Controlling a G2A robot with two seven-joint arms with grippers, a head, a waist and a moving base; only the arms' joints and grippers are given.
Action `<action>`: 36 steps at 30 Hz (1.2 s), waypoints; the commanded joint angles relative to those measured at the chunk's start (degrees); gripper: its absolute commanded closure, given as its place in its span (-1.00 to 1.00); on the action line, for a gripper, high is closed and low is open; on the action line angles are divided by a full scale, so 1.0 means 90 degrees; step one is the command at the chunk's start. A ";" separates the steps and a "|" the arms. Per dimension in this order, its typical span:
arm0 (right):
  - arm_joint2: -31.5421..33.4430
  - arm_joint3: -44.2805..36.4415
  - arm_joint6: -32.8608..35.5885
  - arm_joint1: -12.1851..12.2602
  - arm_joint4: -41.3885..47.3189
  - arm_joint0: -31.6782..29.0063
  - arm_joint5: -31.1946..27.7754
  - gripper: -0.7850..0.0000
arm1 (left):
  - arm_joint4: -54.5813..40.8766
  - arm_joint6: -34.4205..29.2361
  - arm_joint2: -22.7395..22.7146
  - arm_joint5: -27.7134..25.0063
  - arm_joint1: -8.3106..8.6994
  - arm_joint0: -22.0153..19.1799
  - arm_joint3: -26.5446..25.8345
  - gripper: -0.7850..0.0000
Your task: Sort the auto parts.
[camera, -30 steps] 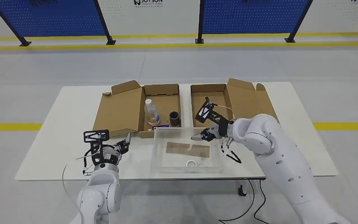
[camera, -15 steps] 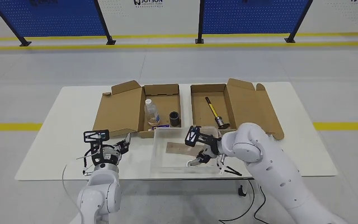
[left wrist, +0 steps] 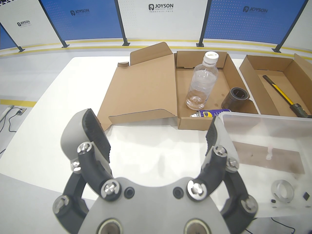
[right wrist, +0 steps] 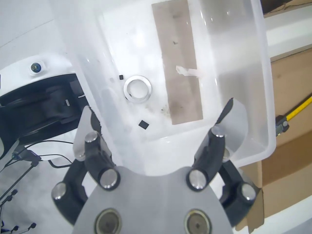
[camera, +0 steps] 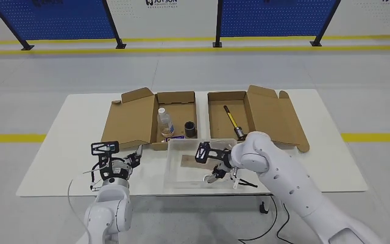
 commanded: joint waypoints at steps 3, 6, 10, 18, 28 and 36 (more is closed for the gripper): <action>-0.0188 0.0274 -0.0011 -0.0082 0.0072 0.0179 -0.0021 -1.00 | 0.0000 0.0000 0.0000 0.0000 0.0000 0.0000 0.0000 -1.00; -0.0269 0.0339 0.0038 -0.0107 0.0125 0.0236 -0.0142 -1.00 | 0.0000 0.0000 0.0000 0.0000 0.0000 0.0000 0.0000 -1.00; -0.0269 0.0339 0.0038 -0.0107 0.0125 0.0236 -0.0142 -1.00 | 0.0000 0.0000 0.0000 0.0000 0.0000 0.0000 0.0000 -1.00; -0.0269 0.0339 0.0038 -0.0107 0.0125 0.0236 -0.0142 -1.00 | 0.0000 0.0000 0.0000 0.0000 0.0000 0.0000 0.0000 -1.00; -0.0279 -0.0261 0.0267 -0.0083 0.0228 0.0075 0.0225 -1.00 | 0.0000 0.0000 0.0000 0.0000 0.0000 0.0000 0.0000 -1.00; 0.0097 -0.0856 0.0738 0.0033 0.0511 0.0002 0.0722 -1.00 | 0.0000 0.0000 0.0000 0.0000 0.0000 0.0000 0.0000 -1.00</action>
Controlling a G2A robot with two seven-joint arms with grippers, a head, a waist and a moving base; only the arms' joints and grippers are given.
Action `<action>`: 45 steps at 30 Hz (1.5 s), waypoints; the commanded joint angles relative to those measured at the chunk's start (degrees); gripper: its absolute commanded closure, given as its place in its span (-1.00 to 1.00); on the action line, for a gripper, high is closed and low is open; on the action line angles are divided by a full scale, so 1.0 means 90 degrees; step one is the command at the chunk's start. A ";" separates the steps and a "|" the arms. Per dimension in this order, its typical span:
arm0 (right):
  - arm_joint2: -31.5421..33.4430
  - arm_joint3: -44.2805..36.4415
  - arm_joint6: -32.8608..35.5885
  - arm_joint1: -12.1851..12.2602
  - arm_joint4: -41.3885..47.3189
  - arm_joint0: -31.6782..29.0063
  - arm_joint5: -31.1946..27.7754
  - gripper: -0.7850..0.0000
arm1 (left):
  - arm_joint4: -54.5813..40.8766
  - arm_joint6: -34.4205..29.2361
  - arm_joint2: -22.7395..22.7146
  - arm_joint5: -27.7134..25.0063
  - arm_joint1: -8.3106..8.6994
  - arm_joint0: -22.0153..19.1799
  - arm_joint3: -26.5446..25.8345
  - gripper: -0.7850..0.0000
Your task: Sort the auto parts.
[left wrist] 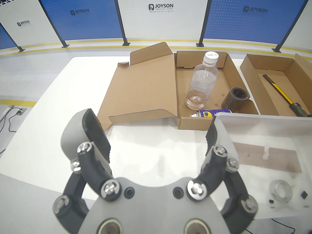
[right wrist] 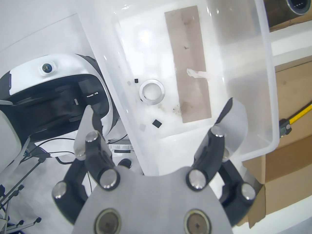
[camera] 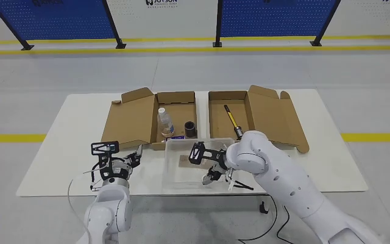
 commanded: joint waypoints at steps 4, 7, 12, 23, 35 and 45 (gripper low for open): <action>0.0273 -0.0481 0.0384 0.0097 -0.0191 -0.0048 0.0454 -1.00 | 0.0000 0.0000 0.0000 0.0000 0.0000 0.0000 0.0000 -1.00; 0.0361 -0.0760 0.0729 0.0147 -0.0595 -0.0034 0.0759 -1.00 | 0.0000 0.0000 0.0000 0.0000 0.0000 0.0000 0.0000 -1.00; 0.0423 -0.0890 0.0967 0.0179 -0.0832 -0.0031 0.0965 -0.83 | 0.0000 0.0000 0.0000 0.0000 0.0000 0.0000 0.0000 -1.00; 0.0076 -0.0061 0.0810 0.0057 -0.0884 0.0230 0.0892 -0.46 | 0.0000 0.0000 0.0000 0.0000 0.0000 0.0000 0.0000 -1.00; -0.0983 0.1347 0.0401 -0.0416 -0.0567 0.0749 0.0536 -0.23 | 0.0000 0.0000 0.0000 0.0000 0.0000 0.0000 0.0000 -1.00; -0.1720 0.2457 -0.0013 -0.0925 -0.0350 0.1108 0.0309 0.01 | 0.0000 0.0000 0.0000 0.0000 0.0000 0.0000 0.0000 -1.00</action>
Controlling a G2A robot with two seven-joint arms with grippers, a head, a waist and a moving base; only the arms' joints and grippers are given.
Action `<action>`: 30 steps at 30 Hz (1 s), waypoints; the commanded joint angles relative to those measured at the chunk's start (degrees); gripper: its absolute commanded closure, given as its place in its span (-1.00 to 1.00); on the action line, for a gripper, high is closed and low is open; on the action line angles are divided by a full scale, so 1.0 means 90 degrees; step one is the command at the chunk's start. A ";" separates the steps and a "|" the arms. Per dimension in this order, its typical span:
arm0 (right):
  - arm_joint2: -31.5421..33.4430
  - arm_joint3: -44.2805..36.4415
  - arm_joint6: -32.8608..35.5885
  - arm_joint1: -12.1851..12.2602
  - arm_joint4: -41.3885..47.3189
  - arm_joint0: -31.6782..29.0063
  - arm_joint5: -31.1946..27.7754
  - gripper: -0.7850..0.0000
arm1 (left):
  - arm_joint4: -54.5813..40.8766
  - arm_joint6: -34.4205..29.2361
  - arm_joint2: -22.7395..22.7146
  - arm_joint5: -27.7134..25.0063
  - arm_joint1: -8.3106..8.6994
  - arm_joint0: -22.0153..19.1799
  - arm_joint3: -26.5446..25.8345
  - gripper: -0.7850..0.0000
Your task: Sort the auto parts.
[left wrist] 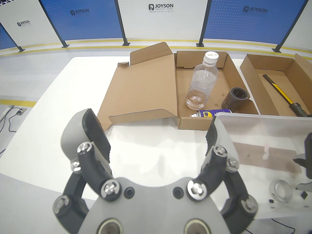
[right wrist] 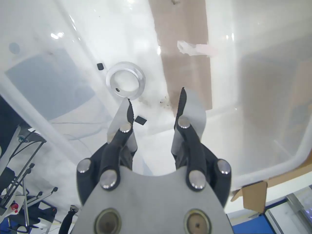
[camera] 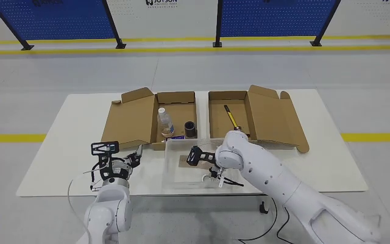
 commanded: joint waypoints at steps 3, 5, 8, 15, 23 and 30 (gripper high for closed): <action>-0.0191 0.0365 -0.0092 -0.0177 0.0088 0.0098 -0.0049 0.04 | 0.0000 0.0000 0.0000 0.0000 0.0000 0.0000 0.0000 -1.00; -0.0267 0.0522 -0.0138 -0.0256 0.0114 0.0138 -0.0074 0.06 | 0.0000 0.0000 0.0000 0.0000 0.0000 0.0000 0.0000 -1.00; -0.0366 0.0729 -0.0188 -0.0363 0.0137 0.0191 -0.0116 0.10 | 0.0000 0.0000 0.0000 0.0000 0.0000 0.0000 0.0000 -1.00; -0.0507 0.1116 -0.0301 -0.0570 0.0217 0.0273 -0.0215 0.33 | 0.0000 0.0000 0.0000 0.0000 0.0000 0.0000 0.0000 -1.00; -0.0645 0.1511 -0.0365 -0.0777 0.0265 0.0313 -0.0302 0.63 | 0.0000 0.0000 0.0000 0.0000 0.0000 0.0000 0.0000 -1.00; -0.0631 0.1667 -0.0420 -0.0884 0.0314 0.0377 -0.0325 1.00 | 0.0000 0.0000 0.0000 0.0000 0.0000 0.0000 0.0000 -1.00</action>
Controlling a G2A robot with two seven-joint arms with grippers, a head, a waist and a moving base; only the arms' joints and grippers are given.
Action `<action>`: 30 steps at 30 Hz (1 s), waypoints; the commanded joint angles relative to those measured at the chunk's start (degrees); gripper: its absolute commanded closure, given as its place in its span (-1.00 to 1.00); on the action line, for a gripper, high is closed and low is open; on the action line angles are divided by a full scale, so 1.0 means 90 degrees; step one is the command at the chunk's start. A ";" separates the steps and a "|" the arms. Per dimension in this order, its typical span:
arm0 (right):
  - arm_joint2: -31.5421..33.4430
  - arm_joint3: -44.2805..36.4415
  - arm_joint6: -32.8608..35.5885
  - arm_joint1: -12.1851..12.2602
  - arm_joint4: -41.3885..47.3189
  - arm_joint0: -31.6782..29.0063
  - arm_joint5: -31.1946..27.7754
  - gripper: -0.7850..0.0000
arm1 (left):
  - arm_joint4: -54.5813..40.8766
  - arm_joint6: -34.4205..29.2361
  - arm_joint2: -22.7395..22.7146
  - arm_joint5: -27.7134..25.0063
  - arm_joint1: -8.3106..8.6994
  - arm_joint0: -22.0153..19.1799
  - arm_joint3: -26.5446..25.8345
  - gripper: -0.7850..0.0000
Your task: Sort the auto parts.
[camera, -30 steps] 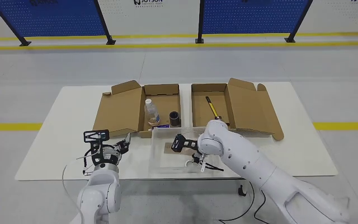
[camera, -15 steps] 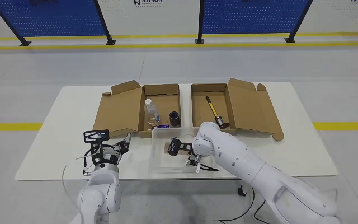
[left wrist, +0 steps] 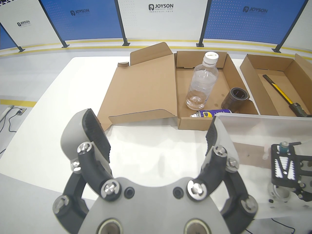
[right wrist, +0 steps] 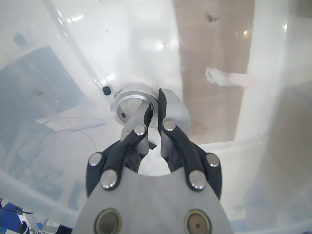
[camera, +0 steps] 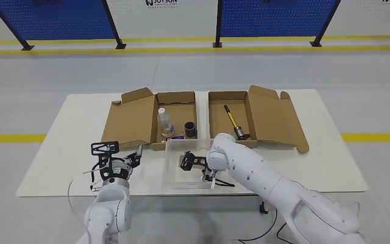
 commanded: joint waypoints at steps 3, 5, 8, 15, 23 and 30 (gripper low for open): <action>0.0107 -0.0086 -0.0089 -0.0003 0.0043 0.0038 0.0037 1.00 | 0.0000 0.0000 0.0000 0.0000 0.0000 0.0000 0.0000 -1.00; 0.0234 -0.0198 -0.0163 0.0040 0.0089 0.0045 0.0076 1.00 | 0.0000 0.0000 0.0000 0.0000 0.0000 0.0000 0.0000 -1.00; 0.0500 -0.0458 -0.0292 0.0170 0.0118 0.0013 0.0106 1.00 | 0.0000 0.0000 0.0000 0.0000 0.0000 0.0000 0.0000 -1.00; 0.1527 -0.1535 -0.0567 0.0707 0.0282 -0.0485 0.0025 1.00 | 0.0000 0.0000 0.0000 0.0000 0.0000 0.0000 0.0000 -1.00; 0.3011 -0.2858 -0.0993 0.1323 0.0759 -0.1662 -0.0289 1.00 | 0.0000 0.0000 0.0000 0.0000 0.0000 0.0000 0.0000 -1.00; 0.3798 -0.3044 -0.1588 0.1566 0.1534 -0.2340 -0.0836 1.00 | 0.0000 0.0000 0.0000 0.0000 0.0000 0.0000 0.0000 -1.00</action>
